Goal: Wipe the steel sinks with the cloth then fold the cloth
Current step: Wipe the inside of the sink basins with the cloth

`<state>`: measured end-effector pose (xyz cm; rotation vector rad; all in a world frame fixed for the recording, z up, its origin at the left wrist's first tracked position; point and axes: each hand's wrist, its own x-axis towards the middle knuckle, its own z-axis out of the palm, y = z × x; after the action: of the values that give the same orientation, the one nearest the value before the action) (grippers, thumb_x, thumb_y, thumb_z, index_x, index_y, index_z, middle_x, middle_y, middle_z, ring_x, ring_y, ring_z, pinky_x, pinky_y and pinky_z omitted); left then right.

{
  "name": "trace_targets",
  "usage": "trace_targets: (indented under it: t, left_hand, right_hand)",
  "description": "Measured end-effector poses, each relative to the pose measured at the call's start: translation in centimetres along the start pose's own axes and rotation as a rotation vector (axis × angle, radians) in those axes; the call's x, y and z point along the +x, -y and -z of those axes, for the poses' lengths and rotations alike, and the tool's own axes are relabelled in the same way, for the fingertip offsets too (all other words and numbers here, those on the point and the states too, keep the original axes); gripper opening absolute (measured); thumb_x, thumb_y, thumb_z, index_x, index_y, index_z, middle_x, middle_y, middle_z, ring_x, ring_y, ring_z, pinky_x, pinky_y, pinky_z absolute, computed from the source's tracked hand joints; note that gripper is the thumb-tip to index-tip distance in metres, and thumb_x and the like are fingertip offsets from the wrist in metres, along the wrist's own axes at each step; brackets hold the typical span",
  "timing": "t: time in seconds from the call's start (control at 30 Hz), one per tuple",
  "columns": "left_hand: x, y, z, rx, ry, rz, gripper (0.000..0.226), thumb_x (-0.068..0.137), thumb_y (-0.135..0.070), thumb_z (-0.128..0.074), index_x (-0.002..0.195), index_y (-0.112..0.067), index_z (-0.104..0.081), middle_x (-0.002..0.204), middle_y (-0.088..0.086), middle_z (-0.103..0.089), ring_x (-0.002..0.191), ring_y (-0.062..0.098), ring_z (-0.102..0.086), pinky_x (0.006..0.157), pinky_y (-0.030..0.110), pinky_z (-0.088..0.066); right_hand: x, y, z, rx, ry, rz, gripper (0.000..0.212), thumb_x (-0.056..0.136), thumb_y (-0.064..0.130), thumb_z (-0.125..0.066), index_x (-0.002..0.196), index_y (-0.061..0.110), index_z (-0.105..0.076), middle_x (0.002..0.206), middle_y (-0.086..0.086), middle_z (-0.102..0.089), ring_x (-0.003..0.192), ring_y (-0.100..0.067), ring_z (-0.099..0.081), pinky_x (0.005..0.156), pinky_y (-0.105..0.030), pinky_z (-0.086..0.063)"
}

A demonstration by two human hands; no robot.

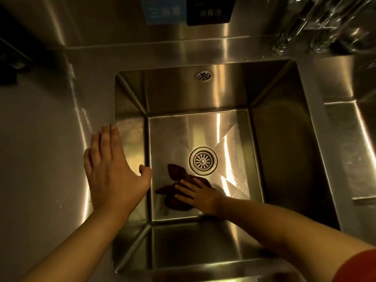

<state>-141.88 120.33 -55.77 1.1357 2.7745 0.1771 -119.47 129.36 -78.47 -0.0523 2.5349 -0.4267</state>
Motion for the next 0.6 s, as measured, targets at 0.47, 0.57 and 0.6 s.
trace_targets:
  t: [0.47,0.57,0.6]
  left_hand:
    - [0.3,0.8,-0.7,-0.006,0.016,0.003,0.112,0.079,-0.046,-0.071,0.166,-0.018,-0.006,0.174,0.005,-0.008,0.161,0.027,-0.005,0.128,0.052,-0.013]
    - [0.3,0.8,-0.8,-0.002,0.020,-0.001,0.112,0.079,-0.047,-0.070,0.166,-0.018,-0.005,0.174,0.004,-0.007,0.161,0.026,-0.003,0.128,0.053,-0.013]
    - [0.3,0.8,-0.8,-0.001,0.019,0.001,0.112,0.079,-0.047,-0.070,0.166,-0.018,-0.006,0.174,0.004,-0.007,0.161,0.026,-0.003,0.128,0.053,-0.013]
  right_hand:
    - [-3.2,-11.9,5.6,0.425,-0.188,-0.990,0.074,0.106,0.021,-0.039,0.163,0.020,0.008,0.169,-0.011,0.017,0.155,-0.035,0.017,0.123,-0.061,-0.009]
    - [0.9,-12.4,8.0,0.503,-0.284,-1.087,0.074,0.105,0.023,-0.042,0.163,0.020,0.005,0.169,-0.012,0.014,0.155,-0.037,0.015,0.123,-0.061,-0.003]
    - [2.4,-12.2,8.6,0.502,-0.315,-1.078,0.076,0.104,0.022,-0.044,0.163,0.020,0.005,0.169,-0.013,0.013,0.155,-0.037,0.014,0.123,-0.061,-0.003]
